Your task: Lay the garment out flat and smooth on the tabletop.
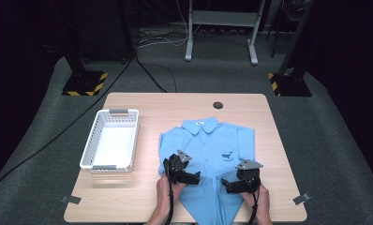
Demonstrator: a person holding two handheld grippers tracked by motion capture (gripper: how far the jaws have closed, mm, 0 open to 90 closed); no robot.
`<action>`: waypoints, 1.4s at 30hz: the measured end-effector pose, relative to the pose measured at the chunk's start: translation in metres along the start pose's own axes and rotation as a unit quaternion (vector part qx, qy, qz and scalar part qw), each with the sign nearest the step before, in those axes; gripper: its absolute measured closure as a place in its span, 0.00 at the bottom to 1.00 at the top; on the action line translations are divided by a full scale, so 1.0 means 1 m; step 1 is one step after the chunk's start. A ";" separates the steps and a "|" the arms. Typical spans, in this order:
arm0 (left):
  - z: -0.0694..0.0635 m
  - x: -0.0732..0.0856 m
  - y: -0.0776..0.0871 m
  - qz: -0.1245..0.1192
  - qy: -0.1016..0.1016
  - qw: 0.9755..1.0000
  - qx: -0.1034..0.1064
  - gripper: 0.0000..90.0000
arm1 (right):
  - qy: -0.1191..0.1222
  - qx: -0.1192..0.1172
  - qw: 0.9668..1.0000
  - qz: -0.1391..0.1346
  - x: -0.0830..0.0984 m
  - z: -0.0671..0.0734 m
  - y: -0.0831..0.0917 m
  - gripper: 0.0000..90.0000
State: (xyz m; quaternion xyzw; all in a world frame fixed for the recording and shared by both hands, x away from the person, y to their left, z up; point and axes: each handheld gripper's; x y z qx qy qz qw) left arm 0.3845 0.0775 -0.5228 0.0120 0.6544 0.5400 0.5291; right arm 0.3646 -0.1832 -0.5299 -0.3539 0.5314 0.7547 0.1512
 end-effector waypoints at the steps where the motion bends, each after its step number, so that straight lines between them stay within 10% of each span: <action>1: -0.002 0.001 -0.001 -0.002 -0.001 1.000 -0.002 0.02 | 0.000 0.001 1.000 0.000 0.000 0.000 0.000 0.00; 19: -0.007 0.005 -0.003 -0.014 -0.014 1.000 -0.019 0.01 | -0.007 -0.001 1.000 -0.001 -0.002 -0.004 0.002 0.03; 28: -0.007 0.005 -0.003 -0.014 -0.017 1.000 -0.018 0.01 | -0.020 0.052 0.998 -0.002 -0.041 -0.022 0.002 0.07; 42: -0.007 0.005 -0.004 -0.014 -0.017 1.000 -0.016 0.01 | -0.097 0.091 0.991 0.024 -0.066 -0.051 -0.025 0.47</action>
Point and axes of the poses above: each handheld gripper's, and its own axes: y roughly backward along the jaws, x roughly out of its underside, z roughly to its left, and after that the axes turned 15 degrees about -y, right-handed
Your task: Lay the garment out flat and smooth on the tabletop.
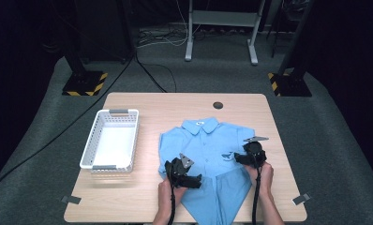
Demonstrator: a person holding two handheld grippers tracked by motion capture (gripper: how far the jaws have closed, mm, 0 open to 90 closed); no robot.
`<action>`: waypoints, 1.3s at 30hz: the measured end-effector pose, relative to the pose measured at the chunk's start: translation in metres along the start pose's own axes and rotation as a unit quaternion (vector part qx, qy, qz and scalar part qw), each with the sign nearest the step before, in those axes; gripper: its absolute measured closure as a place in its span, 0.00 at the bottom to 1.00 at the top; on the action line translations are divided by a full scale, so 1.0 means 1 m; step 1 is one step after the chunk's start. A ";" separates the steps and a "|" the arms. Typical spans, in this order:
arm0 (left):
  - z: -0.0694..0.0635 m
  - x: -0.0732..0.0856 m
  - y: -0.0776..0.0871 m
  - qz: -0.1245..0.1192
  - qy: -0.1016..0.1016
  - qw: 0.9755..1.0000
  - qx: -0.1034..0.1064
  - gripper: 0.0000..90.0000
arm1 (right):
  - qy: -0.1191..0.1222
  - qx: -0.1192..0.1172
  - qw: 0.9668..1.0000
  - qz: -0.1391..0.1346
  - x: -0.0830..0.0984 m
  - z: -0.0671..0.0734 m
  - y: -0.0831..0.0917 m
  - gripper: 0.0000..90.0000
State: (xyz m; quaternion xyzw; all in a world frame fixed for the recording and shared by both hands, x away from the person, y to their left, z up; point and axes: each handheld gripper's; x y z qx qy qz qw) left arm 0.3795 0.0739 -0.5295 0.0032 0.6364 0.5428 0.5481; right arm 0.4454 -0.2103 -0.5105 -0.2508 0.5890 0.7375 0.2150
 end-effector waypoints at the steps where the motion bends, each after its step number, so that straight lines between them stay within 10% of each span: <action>1: 0.000 0.000 0.000 0.000 0.000 1.000 0.000 0.01 | -0.005 -0.001 1.000 -0.002 0.000 -0.001 0.001 0.50; 19: 0.000 0.000 0.000 0.000 0.000 1.000 0.000 0.01 | -0.008 0.018 0.999 -0.027 0.005 -0.007 0.005 0.88; 39: 0.000 0.000 0.000 0.000 0.000 1.000 0.000 0.01 | -0.008 0.052 0.997 -0.058 0.000 -0.022 0.023 0.94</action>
Point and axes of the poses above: each handheld gripper's, and its own axes: y roughly backward along the jaws, x roughly out of its underside, z roughly to its left, and after that the axes turned 15 degrees about -y, right-handed
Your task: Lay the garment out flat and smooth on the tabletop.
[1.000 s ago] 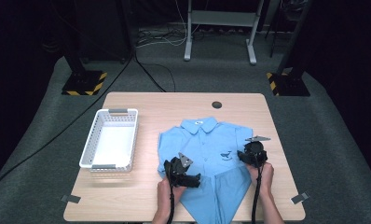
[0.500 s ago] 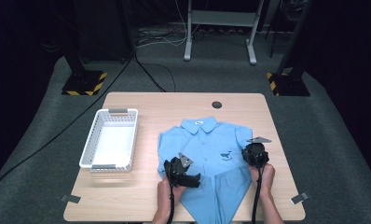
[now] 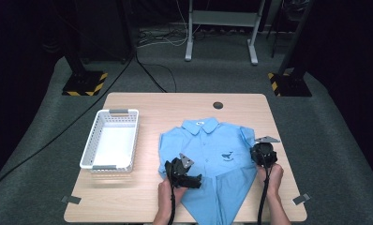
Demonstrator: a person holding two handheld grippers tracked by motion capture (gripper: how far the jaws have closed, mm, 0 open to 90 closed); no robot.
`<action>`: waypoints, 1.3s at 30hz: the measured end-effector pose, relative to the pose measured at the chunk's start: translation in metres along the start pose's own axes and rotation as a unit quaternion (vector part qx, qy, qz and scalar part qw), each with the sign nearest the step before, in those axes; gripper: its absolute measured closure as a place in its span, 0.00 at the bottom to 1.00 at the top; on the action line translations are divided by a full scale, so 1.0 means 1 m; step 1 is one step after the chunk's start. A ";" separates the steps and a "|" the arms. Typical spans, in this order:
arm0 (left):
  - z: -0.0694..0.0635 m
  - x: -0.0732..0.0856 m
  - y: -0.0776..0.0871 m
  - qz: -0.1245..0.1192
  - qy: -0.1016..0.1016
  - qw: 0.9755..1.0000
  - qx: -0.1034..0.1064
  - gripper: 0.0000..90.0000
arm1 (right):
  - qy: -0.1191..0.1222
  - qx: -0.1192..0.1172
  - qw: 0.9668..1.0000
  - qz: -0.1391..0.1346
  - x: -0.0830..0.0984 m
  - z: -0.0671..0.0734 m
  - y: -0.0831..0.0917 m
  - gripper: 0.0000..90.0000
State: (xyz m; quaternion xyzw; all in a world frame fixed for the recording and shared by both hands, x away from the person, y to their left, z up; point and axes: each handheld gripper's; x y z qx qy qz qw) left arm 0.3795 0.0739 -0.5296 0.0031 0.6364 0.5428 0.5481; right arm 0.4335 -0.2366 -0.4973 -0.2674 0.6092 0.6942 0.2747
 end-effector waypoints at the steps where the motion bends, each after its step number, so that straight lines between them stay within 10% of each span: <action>1: 0.000 0.000 0.000 0.000 0.000 1.000 0.000 0.01 | -0.001 0.002 1.000 0.000 0.000 -0.001 0.001 0.94; 25: 0.000 0.000 0.000 0.000 0.000 1.000 0.000 0.01 | -0.062 0.026 0.998 -0.017 0.001 -0.051 0.021 0.77; 39: 0.000 0.000 0.000 0.000 0.000 1.000 0.000 0.01 | -0.011 -0.079 0.996 0.031 0.010 -0.001 0.006 0.22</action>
Point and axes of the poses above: each handheld gripper's, and its own axes: y roughly backward along the jaws, x roughly out of its underside, z roughly to its left, and after that the axes turned 15 degrees about -y, right-handed
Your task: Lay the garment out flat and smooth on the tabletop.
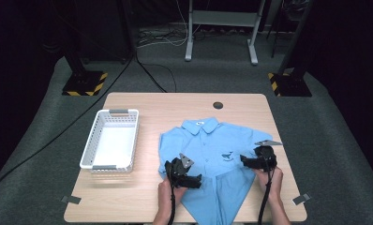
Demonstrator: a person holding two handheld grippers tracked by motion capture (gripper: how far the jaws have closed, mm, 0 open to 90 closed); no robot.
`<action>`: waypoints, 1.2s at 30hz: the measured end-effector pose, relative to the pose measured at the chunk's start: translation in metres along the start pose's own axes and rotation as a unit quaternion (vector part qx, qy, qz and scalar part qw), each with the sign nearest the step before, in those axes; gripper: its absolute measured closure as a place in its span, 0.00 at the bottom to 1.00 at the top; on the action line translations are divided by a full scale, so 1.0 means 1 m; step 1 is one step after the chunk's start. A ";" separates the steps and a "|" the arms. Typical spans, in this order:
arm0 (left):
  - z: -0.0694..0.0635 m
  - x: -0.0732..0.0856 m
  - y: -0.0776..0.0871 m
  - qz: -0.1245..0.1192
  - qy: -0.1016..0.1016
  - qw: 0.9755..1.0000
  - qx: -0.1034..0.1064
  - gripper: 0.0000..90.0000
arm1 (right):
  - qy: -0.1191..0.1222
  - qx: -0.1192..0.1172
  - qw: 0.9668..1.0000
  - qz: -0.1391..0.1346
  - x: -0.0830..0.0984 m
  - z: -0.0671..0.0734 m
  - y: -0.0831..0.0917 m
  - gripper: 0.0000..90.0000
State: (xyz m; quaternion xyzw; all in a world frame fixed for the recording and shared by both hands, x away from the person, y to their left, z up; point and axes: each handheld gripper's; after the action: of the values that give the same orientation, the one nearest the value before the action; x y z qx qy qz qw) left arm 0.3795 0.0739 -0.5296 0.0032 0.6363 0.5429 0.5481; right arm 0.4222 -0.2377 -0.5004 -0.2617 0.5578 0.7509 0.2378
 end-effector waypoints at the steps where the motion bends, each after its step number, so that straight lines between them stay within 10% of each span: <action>1: 0.000 0.000 0.000 0.000 0.000 1.000 0.000 0.01 | 0.001 -0.004 1.000 0.007 0.002 0.003 -0.003 0.18; 11: 0.000 0.000 0.000 0.000 0.000 1.000 0.000 0.01 | -0.027 0.009 1.000 -0.003 0.016 -0.006 -0.011 0.10; 14: 0.000 0.000 0.000 0.000 0.000 1.000 0.000 0.01 | 0.000 0.034 0.999 -0.027 0.023 -0.010 -0.012 0.07; 36: 0.000 0.000 0.000 0.000 -0.003 1.000 -0.001 0.02 | 0.024 0.015 0.999 -0.019 0.030 -0.008 -0.010 0.00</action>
State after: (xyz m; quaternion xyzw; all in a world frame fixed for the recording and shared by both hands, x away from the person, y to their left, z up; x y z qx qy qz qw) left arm 0.3789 0.0738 -0.5295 0.0045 0.6342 0.5436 0.5497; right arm 0.4078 -0.2402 -0.5291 -0.2866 0.5691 0.7316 0.2425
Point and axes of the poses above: each handheld gripper's, and its own axes: y roughly backward along the jaws, x roughly out of its underside, z roughly to its left, and after that the axes turned 15 degrees about -y, right-handed
